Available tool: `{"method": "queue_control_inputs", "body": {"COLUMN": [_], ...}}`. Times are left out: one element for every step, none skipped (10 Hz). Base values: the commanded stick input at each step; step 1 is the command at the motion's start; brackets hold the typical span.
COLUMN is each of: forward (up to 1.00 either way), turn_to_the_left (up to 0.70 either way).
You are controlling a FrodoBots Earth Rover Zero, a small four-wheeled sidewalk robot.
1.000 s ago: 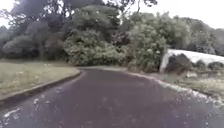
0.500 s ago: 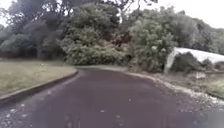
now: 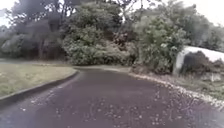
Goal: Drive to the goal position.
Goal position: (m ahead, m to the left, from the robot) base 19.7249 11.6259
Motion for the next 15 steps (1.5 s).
{"method": "queue_control_inputs", "body": {"forward": [1.00,1.00,1.00,1.00,0.99,0.98,0.97,0.96,0.90,0.84,0.80,0.82,0.95,0.97,0.99], "turn_to_the_left": [0.01,0.00,0.00,0.00,0.00,0.00,0.00,0.00,0.00,0.00,0.00,0.00,0.00,0.00,0.00]}}
